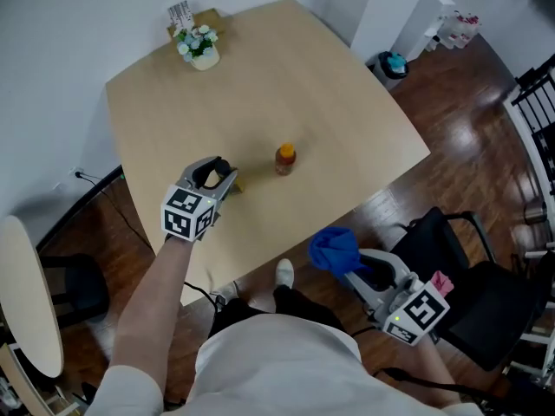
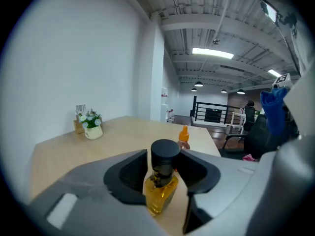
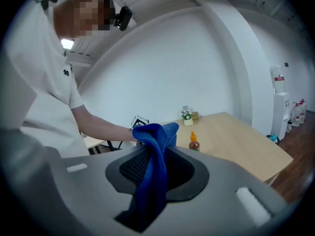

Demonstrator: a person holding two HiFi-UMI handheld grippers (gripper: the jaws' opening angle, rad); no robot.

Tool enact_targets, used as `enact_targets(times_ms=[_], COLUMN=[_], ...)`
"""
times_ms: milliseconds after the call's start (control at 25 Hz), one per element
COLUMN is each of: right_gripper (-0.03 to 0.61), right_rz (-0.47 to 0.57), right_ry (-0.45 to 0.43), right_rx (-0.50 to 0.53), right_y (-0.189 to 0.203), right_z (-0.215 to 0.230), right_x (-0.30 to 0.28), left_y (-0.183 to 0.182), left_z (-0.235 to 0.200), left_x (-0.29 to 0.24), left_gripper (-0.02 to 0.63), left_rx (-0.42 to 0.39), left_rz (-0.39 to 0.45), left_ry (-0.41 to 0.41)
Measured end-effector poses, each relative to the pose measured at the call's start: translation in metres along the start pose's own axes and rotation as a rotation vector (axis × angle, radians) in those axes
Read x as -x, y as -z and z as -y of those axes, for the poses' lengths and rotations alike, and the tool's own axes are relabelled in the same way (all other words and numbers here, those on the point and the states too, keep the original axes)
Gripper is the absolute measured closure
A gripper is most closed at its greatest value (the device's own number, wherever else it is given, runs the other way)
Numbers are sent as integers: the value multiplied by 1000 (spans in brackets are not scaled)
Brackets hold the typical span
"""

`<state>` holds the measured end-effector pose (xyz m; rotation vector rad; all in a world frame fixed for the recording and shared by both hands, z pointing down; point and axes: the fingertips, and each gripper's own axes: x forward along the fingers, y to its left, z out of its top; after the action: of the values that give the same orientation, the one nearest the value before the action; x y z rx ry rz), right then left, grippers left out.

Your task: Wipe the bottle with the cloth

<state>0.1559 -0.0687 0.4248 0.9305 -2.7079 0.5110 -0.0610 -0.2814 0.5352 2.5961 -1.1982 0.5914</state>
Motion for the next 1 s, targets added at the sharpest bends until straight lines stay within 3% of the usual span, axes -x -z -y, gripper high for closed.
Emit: enact_targets(times_ms=[80,320,560,760,1000], right_gripper=[482,482,482,482,482], right_rz=[1,13,56,125,209], right_ry=[20,43,21,-34,-184], right_rx=[-6,-9,31,113,293], right_y=[0,-4,-28,-72,-152], right_z=[3,-1,-7,-19,-69], right_x=[0,-12,-39,-72,-129], left_y=[-2,-6,-55,-90,-99], left_z=[2,-3,1,19,41], left_x=[-3,0,45,94,131], left_gripper=[445,449,451,451,451], left_rx=[-15,25,40,18,-106], left_rz=[12,2,95,131,82], left_ry=[11,39,97,181,192])
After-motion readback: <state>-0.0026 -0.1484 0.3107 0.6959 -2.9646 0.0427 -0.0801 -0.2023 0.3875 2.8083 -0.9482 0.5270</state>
